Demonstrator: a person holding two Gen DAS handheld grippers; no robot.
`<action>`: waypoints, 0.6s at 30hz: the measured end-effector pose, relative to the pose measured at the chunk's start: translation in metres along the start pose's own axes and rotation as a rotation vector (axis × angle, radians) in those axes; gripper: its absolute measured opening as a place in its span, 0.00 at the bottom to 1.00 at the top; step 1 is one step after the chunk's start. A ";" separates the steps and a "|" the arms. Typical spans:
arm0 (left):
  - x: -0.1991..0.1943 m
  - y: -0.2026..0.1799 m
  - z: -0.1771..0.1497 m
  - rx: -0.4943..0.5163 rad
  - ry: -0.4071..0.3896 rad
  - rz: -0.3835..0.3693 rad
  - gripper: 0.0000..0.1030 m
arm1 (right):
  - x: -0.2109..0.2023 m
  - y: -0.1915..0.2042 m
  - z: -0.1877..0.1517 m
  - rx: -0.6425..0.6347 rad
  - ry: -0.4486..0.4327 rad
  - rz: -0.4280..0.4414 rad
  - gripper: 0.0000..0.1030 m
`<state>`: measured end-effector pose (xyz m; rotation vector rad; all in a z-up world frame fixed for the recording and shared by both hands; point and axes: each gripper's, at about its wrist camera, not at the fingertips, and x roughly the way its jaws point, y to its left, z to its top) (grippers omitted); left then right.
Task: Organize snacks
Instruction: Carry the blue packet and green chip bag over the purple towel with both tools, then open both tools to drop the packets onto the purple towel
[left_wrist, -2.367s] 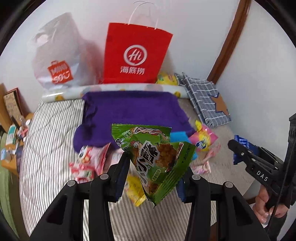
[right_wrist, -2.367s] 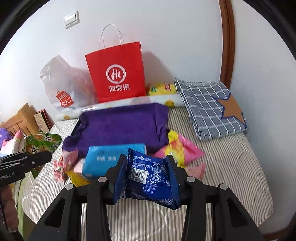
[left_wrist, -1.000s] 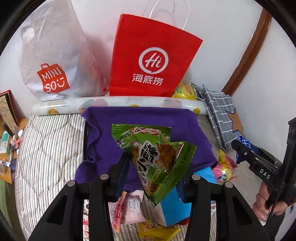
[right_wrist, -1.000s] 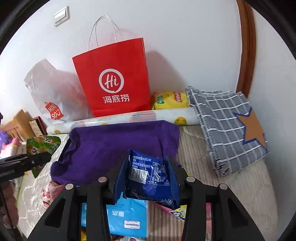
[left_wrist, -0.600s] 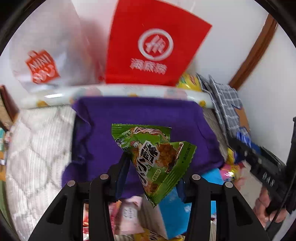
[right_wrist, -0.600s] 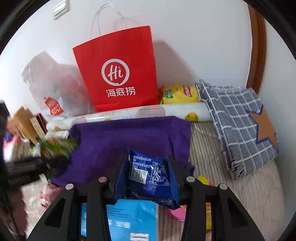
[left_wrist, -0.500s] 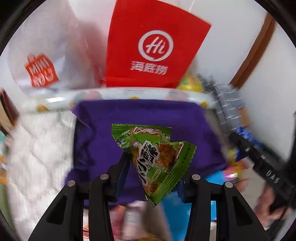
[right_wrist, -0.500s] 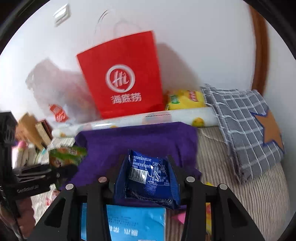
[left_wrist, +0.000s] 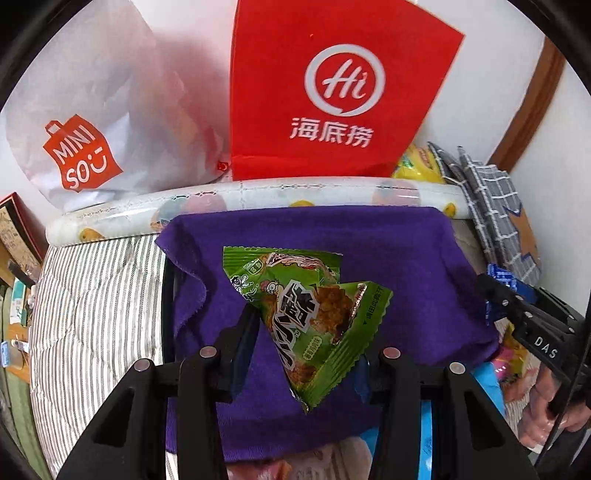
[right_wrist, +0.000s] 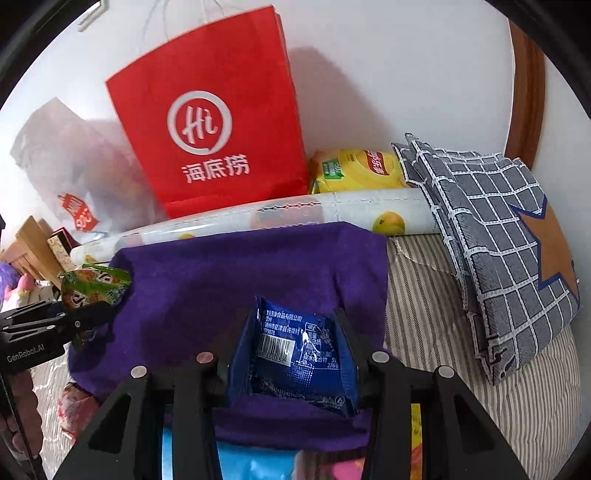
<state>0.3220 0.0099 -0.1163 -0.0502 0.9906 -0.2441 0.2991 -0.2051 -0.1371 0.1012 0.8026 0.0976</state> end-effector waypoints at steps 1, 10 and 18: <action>0.003 0.002 0.001 -0.005 0.004 0.001 0.44 | 0.003 -0.001 0.002 -0.004 0.004 -0.002 0.39; 0.032 0.017 0.014 -0.032 0.038 0.026 0.44 | 0.036 0.002 0.018 -0.023 0.040 -0.013 0.39; 0.055 0.028 0.024 -0.052 0.073 0.017 0.44 | 0.062 0.001 0.029 -0.018 0.094 -0.014 0.41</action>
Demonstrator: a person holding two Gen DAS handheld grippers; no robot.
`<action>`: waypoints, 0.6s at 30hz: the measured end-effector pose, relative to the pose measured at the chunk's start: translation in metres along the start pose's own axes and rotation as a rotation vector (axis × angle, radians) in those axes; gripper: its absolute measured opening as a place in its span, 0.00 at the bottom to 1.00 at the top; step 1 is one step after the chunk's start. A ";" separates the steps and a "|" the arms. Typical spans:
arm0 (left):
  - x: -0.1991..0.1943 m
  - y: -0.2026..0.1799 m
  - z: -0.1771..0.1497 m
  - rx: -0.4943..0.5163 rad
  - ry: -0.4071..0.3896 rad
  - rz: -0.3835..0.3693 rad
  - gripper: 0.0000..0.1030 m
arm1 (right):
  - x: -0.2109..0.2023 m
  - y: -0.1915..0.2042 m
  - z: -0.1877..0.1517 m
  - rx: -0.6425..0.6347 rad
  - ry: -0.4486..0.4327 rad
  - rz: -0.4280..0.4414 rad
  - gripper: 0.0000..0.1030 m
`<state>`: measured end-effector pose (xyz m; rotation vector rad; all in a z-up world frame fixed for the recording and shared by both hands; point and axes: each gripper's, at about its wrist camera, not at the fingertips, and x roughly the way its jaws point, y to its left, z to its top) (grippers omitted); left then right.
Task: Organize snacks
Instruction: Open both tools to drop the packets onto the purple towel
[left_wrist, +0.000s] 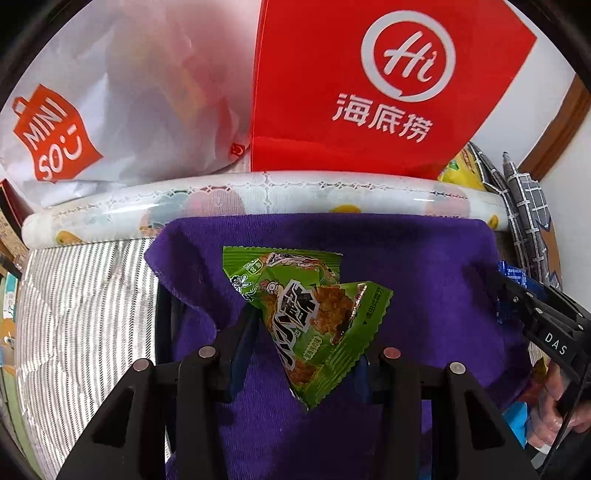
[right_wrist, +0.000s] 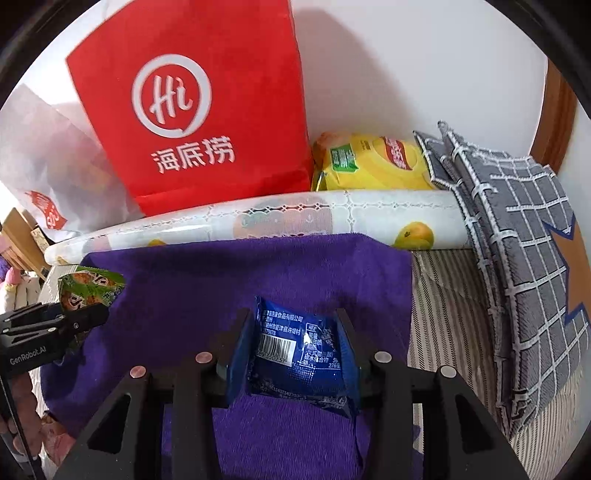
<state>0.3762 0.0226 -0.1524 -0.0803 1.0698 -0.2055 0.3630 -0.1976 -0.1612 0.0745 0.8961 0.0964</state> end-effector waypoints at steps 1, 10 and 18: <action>0.002 0.001 0.000 -0.003 0.006 -0.001 0.44 | 0.002 -0.001 0.001 0.003 0.006 0.006 0.42; 0.013 0.005 0.008 -0.052 0.043 -0.040 0.66 | 0.003 0.002 0.002 -0.015 0.008 0.042 0.71; -0.008 -0.004 0.009 -0.034 -0.011 0.004 0.75 | -0.042 0.000 -0.002 0.026 -0.085 0.025 0.74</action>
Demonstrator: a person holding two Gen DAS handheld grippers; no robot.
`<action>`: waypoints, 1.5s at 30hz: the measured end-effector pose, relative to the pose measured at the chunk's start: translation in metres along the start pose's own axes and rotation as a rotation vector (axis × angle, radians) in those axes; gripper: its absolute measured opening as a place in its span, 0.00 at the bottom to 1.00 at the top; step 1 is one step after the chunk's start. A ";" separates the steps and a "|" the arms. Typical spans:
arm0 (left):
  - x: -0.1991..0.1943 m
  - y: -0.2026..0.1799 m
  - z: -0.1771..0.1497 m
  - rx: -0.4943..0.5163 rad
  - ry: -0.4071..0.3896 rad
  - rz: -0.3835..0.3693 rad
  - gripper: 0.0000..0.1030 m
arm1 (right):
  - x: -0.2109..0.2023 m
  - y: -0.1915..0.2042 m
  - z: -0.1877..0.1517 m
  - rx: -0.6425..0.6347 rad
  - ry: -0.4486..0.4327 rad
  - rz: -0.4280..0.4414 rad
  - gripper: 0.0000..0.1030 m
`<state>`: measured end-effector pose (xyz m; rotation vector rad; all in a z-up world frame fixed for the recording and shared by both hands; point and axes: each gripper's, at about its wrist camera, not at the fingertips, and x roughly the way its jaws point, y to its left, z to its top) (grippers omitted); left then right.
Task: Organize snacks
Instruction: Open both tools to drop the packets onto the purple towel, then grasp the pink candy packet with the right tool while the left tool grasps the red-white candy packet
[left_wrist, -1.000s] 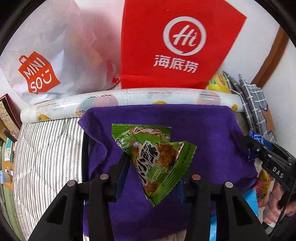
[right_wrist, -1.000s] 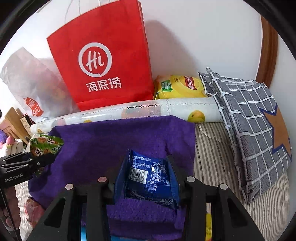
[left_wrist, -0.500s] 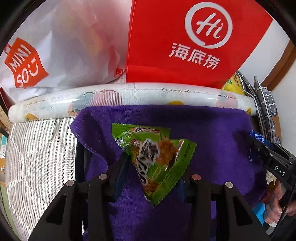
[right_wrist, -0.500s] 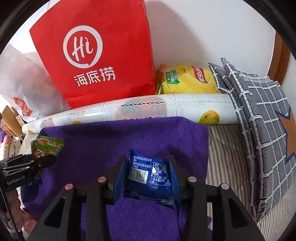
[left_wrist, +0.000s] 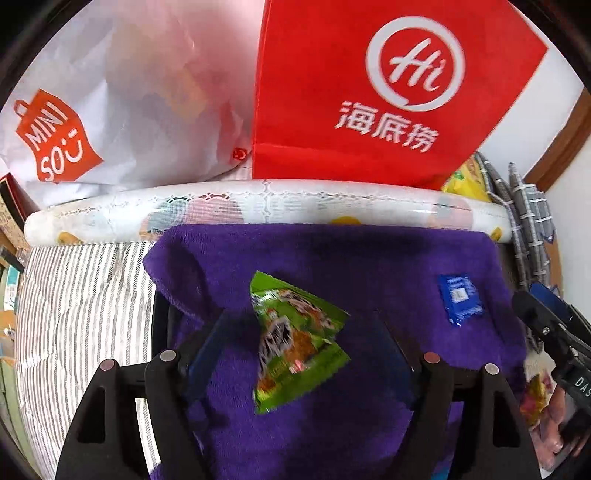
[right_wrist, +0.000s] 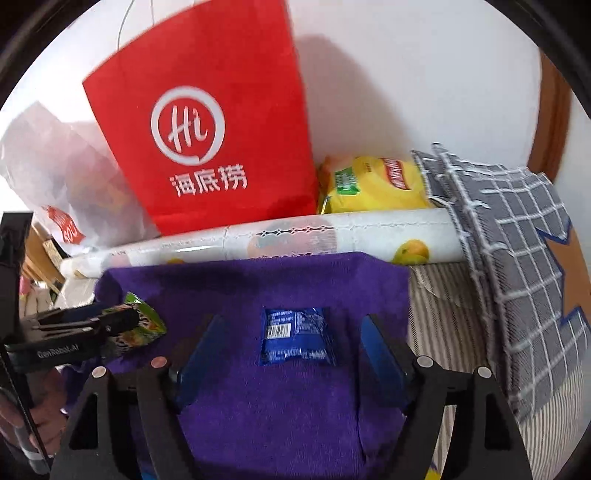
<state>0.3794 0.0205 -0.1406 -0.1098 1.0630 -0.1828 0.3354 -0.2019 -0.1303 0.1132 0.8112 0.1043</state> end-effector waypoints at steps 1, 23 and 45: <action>-0.006 -0.002 -0.001 0.005 -0.003 -0.011 0.75 | -0.010 0.000 -0.001 -0.010 -0.012 -0.005 0.74; -0.082 -0.039 -0.090 0.043 -0.045 0.037 0.75 | -0.127 -0.099 -0.096 0.099 -0.027 -0.156 0.74; -0.096 -0.027 -0.163 0.059 -0.037 -0.051 0.75 | -0.079 -0.110 -0.185 0.187 0.037 -0.146 0.85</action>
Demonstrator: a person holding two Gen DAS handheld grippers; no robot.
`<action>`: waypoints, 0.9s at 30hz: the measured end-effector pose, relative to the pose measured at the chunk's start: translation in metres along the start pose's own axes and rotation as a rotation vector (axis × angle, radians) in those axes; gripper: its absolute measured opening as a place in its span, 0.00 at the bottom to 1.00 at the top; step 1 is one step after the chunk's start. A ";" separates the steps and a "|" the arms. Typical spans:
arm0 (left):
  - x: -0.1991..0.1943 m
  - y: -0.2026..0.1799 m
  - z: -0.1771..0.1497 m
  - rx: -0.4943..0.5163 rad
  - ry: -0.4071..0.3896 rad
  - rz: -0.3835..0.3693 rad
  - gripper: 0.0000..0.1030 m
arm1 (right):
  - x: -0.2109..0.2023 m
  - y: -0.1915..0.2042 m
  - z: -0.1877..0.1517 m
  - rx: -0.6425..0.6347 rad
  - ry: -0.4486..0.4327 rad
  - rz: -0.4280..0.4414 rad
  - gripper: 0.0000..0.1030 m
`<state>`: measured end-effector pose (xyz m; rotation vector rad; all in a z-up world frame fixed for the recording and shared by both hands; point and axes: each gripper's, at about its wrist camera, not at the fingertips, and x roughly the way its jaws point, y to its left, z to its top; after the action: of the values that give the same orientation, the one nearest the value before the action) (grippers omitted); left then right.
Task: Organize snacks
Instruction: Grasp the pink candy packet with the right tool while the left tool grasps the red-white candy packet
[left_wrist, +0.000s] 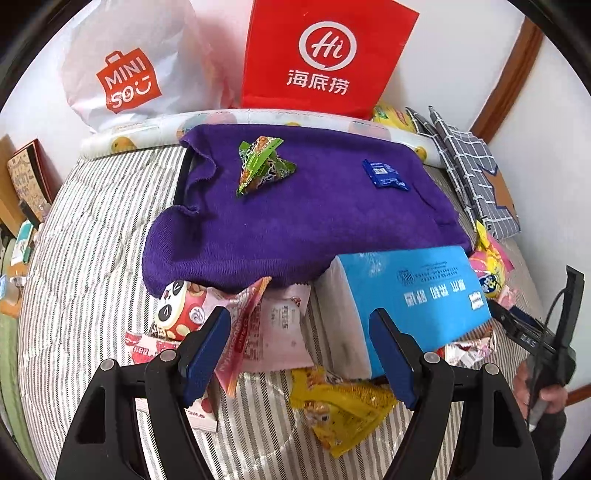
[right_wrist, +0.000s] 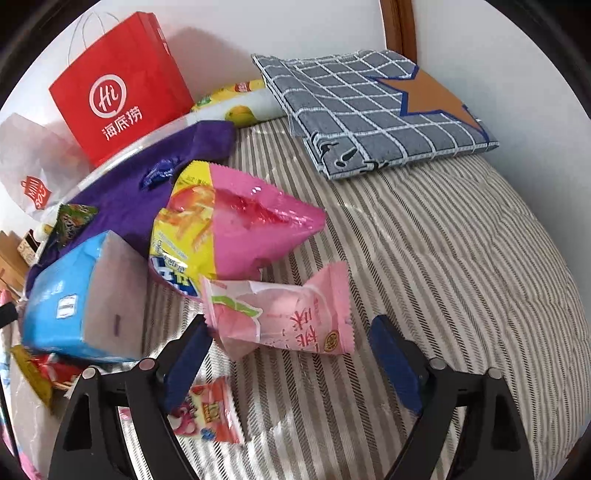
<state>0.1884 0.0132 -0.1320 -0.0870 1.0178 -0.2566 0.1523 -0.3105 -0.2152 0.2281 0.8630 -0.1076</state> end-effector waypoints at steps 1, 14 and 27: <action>-0.002 0.001 -0.001 0.000 -0.003 -0.006 0.75 | 0.002 0.001 0.000 -0.002 -0.001 0.003 0.85; -0.042 0.027 -0.021 -0.021 -0.071 0.016 0.75 | -0.031 0.006 -0.003 0.010 -0.045 0.014 0.60; -0.020 0.061 -0.035 -0.048 -0.028 0.125 0.75 | -0.066 0.032 -0.020 -0.031 -0.049 0.036 0.60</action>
<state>0.1589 0.0785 -0.1456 -0.0699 0.9974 -0.1170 0.1011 -0.2746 -0.1726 0.2113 0.8111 -0.0663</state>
